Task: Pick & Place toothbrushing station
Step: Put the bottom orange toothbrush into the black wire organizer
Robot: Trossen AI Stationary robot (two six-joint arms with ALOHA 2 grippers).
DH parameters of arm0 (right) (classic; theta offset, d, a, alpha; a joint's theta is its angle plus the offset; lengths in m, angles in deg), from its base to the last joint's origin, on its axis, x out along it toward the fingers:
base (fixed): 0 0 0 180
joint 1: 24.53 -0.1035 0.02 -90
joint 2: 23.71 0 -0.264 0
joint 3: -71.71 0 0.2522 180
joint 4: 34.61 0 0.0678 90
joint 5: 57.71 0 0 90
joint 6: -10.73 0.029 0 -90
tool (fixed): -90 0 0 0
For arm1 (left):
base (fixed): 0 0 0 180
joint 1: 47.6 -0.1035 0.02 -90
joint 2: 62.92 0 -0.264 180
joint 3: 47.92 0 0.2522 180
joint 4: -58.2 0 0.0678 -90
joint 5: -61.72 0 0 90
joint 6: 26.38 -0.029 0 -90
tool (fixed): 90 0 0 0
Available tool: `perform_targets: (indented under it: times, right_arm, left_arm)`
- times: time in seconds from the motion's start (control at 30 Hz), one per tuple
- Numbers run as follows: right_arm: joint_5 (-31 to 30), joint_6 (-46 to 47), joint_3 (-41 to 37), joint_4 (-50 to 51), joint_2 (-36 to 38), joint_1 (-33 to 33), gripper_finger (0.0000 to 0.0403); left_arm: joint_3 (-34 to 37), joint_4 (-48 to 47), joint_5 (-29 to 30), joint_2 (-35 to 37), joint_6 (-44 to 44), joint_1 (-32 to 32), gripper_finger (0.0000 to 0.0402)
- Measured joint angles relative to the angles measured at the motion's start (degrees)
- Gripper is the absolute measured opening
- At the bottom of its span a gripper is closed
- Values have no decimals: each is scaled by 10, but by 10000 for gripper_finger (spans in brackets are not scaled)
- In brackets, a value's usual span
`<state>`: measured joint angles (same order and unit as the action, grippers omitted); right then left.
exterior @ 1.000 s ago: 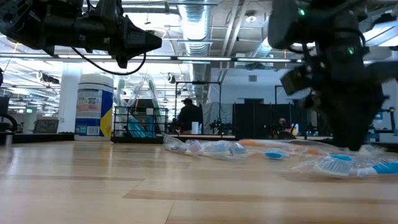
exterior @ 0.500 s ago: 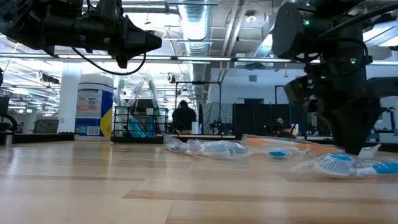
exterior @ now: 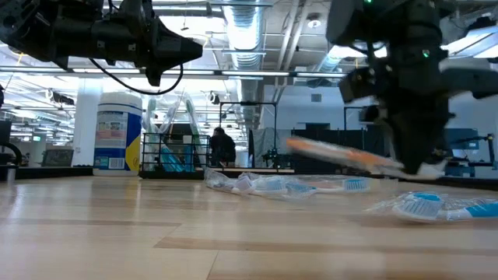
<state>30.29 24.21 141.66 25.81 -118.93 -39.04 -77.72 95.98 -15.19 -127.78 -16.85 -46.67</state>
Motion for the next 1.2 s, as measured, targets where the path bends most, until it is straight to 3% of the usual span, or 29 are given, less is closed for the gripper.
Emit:
perform_targets:
  times: [0.17,0.3,0.67,0.8,0.9,1.2]
  right_arm:
    - [0,-19,41,2,0,16,6]
    - [2,-18,71,-2,0,38,5]
    - [81,2,123,-76,0,103,3]
    - [116,7,133,-106,0,126,3]
    - [146,7,137,-136,0,140,3]
    - [232,15,137,-224,0,154,4]
  left_arm:
    - [-40,-5,14,-3,-69,52,49]
    - [-103,-66,104,-30,-188,119,49]
    - [-252,-91,427,-250,-728,240,49]
    - [-296,-89,494,-312,-874,255,49]
    - [-317,-87,530,-343,-907,258,49]
    - [-320,-86,529,-362,-906,256,75]
